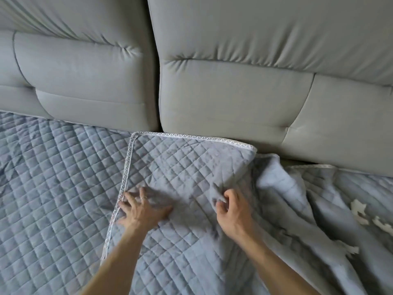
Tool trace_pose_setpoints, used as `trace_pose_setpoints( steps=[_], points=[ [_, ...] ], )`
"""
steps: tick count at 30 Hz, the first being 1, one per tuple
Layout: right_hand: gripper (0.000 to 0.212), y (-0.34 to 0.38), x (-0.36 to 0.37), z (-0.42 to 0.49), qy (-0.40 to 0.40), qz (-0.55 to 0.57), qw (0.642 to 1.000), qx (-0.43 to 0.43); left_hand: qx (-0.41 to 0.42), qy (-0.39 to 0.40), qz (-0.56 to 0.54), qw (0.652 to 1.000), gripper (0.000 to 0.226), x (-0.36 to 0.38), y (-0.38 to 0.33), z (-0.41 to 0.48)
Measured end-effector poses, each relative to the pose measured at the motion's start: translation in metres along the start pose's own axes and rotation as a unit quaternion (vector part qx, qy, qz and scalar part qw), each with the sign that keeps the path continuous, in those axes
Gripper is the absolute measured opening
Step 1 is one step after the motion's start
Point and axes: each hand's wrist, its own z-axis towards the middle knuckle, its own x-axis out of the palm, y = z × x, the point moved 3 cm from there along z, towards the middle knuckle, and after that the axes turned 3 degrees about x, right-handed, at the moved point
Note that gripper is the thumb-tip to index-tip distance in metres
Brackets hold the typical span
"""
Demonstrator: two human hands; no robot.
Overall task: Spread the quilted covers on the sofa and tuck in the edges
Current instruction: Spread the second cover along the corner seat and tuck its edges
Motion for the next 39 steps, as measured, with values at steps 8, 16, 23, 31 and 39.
trace_pose_setpoints(
  steps=[8, 16, 23, 31, 39],
  points=[
    [0.056, 0.019, 0.043, 0.039, 0.107, -0.159, 0.960, 0.203, 0.114, -0.095, 0.132, 0.980, 0.041, 0.004, -0.006, 0.001],
    [0.047, 0.067, 0.010, -0.003, -0.055, -0.039, 0.997, 0.034, 0.211, -0.187, 0.063, 0.957, 0.022, -0.063, 0.025, -0.027],
    [0.035, 0.112, 0.044, -0.024, 0.032, 0.046, 0.997, 0.049, 0.161, -0.270, 0.063, 0.947, 0.014, -0.116, 0.118, -0.055],
    [0.070, 0.055, 0.078, -0.014, 0.269, -0.200, 0.942, -0.018, 0.104, -0.218, -0.039, 0.970, 0.036, -0.122, 0.107, -0.027],
    [0.052, -0.009, -0.003, 0.010, 0.156, -0.085, 0.984, -0.004, 0.303, -0.246, 0.062, 0.918, 0.058, -0.065, -0.024, -0.030]
  ],
)
